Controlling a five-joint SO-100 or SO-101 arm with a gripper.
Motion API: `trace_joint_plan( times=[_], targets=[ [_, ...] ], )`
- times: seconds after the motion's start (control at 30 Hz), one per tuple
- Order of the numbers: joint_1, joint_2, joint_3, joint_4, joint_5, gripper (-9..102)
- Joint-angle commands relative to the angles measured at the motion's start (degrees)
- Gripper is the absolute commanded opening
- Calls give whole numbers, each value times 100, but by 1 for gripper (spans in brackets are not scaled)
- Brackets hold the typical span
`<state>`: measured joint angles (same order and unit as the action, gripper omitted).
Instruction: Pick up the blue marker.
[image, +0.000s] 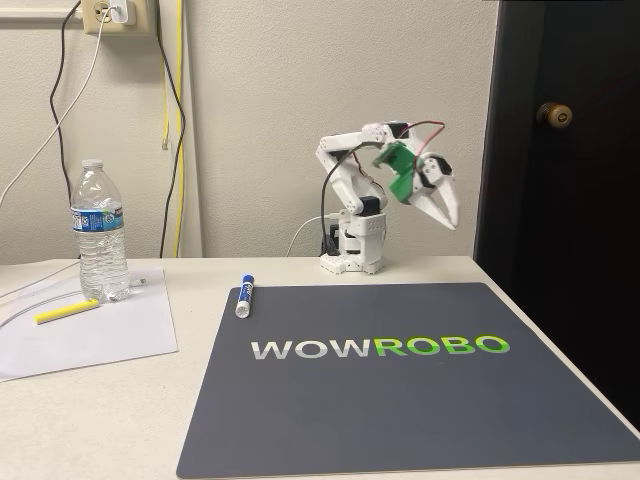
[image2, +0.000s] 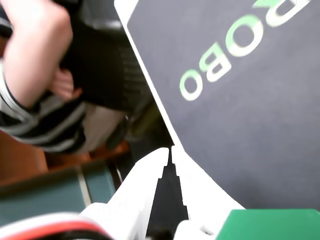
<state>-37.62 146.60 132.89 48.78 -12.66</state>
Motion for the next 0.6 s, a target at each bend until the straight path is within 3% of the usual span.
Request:
trace_joint_plan(
  times=[0.0,0.57],
  targets=[
    [220,185,-79,-132,79,0],
    [2145,360,-79,-501,255,0]
  ],
)
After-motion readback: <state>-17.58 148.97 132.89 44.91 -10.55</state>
